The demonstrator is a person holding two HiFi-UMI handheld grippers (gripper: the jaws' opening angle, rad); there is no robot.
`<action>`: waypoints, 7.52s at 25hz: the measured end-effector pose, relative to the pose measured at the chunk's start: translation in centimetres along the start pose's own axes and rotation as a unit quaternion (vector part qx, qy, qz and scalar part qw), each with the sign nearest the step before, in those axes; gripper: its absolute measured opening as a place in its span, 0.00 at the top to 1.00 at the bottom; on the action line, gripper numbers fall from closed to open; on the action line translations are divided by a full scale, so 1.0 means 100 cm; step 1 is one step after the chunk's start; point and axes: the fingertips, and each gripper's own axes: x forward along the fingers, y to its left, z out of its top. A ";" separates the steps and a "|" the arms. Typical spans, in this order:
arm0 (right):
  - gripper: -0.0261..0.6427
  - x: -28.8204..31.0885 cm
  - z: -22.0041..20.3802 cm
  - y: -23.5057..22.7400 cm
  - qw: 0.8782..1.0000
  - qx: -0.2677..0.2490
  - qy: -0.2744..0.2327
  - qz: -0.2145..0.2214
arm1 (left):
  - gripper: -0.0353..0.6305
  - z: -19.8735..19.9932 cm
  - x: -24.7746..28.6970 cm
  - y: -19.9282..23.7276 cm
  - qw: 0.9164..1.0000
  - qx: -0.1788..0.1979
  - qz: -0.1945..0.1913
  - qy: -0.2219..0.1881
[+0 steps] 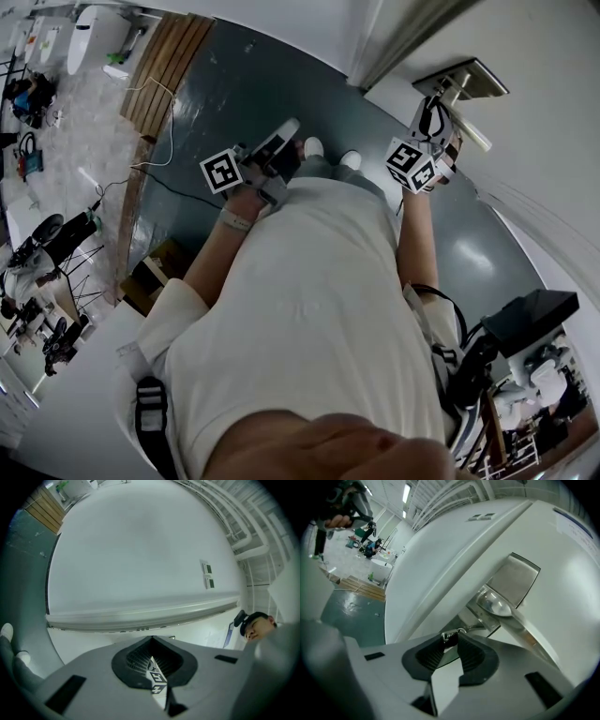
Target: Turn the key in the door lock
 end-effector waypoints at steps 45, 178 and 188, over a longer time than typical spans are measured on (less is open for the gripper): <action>0.86 0.003 0.003 0.000 0.765 0.619 -0.073 0.160 | 0.94 0.008 0.004 0.003 1.000 -0.012 0.004 0.003; 0.78 -0.001 -0.007 -0.006 0.947 -0.316 0.008 0.052 | 0.94 0.021 0.006 0.027 0.995 -0.092 -0.007 -0.030; 0.81 0.000 -0.009 0.000 0.955 -0.291 0.019 0.052 | 0.94 0.022 0.007 0.032 0.995 -0.097 -0.006 -0.030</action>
